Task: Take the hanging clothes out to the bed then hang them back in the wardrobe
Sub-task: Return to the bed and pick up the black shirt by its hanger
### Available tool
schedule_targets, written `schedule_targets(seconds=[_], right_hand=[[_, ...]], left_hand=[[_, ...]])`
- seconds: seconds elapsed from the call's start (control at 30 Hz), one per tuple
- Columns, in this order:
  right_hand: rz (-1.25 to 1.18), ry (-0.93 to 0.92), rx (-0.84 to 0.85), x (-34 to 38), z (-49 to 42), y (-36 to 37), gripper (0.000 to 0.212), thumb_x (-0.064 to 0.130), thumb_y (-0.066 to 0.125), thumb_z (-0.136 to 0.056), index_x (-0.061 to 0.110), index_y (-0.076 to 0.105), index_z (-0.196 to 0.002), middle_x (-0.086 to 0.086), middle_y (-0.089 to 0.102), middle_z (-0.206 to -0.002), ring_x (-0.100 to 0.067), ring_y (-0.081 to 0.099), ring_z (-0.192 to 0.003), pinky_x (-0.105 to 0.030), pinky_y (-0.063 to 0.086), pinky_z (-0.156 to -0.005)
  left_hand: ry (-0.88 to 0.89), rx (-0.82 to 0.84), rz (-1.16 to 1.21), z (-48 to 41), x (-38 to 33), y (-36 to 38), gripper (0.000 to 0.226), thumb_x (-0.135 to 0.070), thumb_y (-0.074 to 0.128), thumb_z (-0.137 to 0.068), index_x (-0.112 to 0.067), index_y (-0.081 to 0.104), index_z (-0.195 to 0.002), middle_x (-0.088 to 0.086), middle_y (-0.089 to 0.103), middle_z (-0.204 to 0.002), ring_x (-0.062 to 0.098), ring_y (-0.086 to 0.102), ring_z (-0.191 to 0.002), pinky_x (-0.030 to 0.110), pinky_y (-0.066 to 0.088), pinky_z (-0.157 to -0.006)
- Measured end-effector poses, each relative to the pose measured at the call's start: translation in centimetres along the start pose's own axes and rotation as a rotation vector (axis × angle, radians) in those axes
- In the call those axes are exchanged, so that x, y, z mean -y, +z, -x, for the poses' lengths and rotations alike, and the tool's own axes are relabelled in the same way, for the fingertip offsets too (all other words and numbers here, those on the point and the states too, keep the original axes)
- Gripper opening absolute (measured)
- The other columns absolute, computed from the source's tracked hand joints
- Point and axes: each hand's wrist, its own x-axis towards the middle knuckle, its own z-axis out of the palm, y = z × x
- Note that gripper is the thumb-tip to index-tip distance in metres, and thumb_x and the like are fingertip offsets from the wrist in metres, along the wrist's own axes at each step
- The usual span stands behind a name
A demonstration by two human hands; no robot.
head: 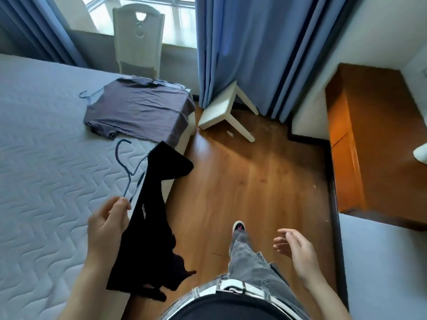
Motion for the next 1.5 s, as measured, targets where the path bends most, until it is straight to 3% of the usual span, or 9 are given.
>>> schedule_targets(seconds=[0.2, 0.4, 0.53, 0.73, 0.9, 1.1, 1.3, 1.4, 1.5], right_hand=[[0.080, -0.055, 0.205, 10.1, -16.3, 1.6, 0.027, 0.009, 0.041, -0.102, 0.010, 0.067, -0.096, -0.014, 0.072, -0.083, -0.026, 0.069, -0.075, -0.028, 0.055, -0.067], [0.187, -0.177, 0.459, 20.0, -28.5, 7.4, 0.025, 0.008, 0.043, -0.101, 0.011, 0.067, -0.095, -0.012, 0.070, -0.081, -0.023, 0.068, -0.072, -0.032, 0.056, -0.069], [0.283, -0.249, 0.576, 24.1, -35.3, 12.9, 0.025, 0.010, 0.042, -0.102, 0.009, 0.067, -0.098, -0.013, 0.071, -0.084, -0.023, 0.070, -0.074, -0.029, 0.057, -0.069], [0.323, -0.267, 0.653, 29.0, -44.0, 22.0, 0.026, 0.008, 0.042, -0.101, 0.012, 0.067, -0.095, -0.016, 0.070, -0.085, -0.027, 0.070, -0.077, -0.024, 0.055, -0.065], [0.362, -0.229, 0.649, 32.9, -50.0, 27.0, 0.025, 0.009, 0.043, -0.101, 0.010, 0.068, -0.095, -0.018, 0.071, -0.082, -0.036, 0.069, -0.079, -0.038, 0.056, -0.070], [0.403, -0.192, 0.691, 38.4, -55.0, 34.2, 0.026, 0.008, 0.044, -0.101, 0.013, 0.069, -0.092, -0.016, 0.071, -0.080, -0.031, 0.067, -0.077, -0.033, 0.053, -0.068], [0.483, -0.225, 0.867, 44.1, -60.3, 48.2, 0.025, 0.005, 0.044, -0.100, 0.010, 0.067, -0.092, -0.020, 0.069, -0.082, -0.026, 0.065, -0.071, -0.036, 0.051, -0.073], [0.492, -0.232, 0.995, 47.0, -62.0, 59.1, 0.024, 0.002, 0.041, -0.101, 0.004, 0.064, -0.093, -0.022, 0.065, -0.080, -0.022, 0.064, -0.064, -0.027, 0.051, -0.063], [0.526, -0.256, 1.123, 49.1, -63.1, 71.5, 0.025, 0.001, 0.041, -0.099, 0.005, 0.065, -0.093, -0.016, 0.067, -0.078, -0.025, 0.063, -0.066, -0.032, 0.051, -0.066]], left_hand=[[-0.120, -0.238, -0.016, -6.1, -1.7, 6.0, 0.026, -0.021, 0.047, -0.089, -0.006, 0.049, -0.068, -0.007, 0.032, -0.047, 0.020, 0.029, -0.053, 0.030, 0.024, -0.053], [-0.274, -0.468, 0.032, -10.7, -2.7, 7.4, 0.025, -0.035, 0.050, -0.081, -0.015, 0.057, -0.067, -0.007, 0.030, -0.042, 0.012, 0.025, -0.042, 0.034, 0.017, -0.049], [-0.307, -0.580, 0.067, -14.5, -3.2, 8.7, 0.026, -0.024, 0.048, -0.090, -0.014, 0.057, -0.067, -0.009, 0.030, -0.041, 0.008, 0.025, -0.041, 0.033, 0.018, -0.049], [-0.319, -0.603, 0.103, -23.6, -2.9, 10.0, 0.030, -0.010, 0.048, -0.096, -0.006, 0.056, -0.067, -0.005, 0.027, -0.044, 0.010, 0.022, -0.042, 0.033, 0.016, -0.048], [-0.313, -0.599, 0.068, -32.3, -4.3, 9.5, 0.030, -0.011, 0.049, -0.095, -0.010, 0.057, -0.066, -0.002, 0.026, -0.047, 0.014, 0.023, -0.046, 0.023, 0.022, -0.043], [-0.291, -0.700, 0.134, -41.6, -7.4, 6.4, 0.030, -0.007, 0.047, -0.095, -0.009, 0.057, -0.067, -0.005, 0.026, -0.048, 0.010, 0.023, -0.045, 0.024, 0.019, -0.041], [-0.319, -0.853, 0.228, -50.0, -8.3, 3.0, 0.027, -0.002, 0.045, -0.095, 0.003, 0.051, -0.069, -0.007, 0.026, -0.047, 0.008, 0.022, -0.043, 0.020, 0.017, -0.041], [-0.425, -0.943, 0.280, -53.9, -7.2, 1.7, 0.026, -0.001, 0.045, -0.096, 0.008, 0.047, -0.072, -0.007, 0.023, -0.048, 0.006, 0.020, -0.041, 0.025, 0.012, -0.044], [-0.540, -1.051, 0.339, -57.5, -5.0, 1.0, 0.027, -0.003, 0.045, -0.097, 0.005, 0.047, -0.072, -0.006, 0.023, -0.049, 0.008, 0.019, -0.043, 0.030, 0.010, -0.048]])
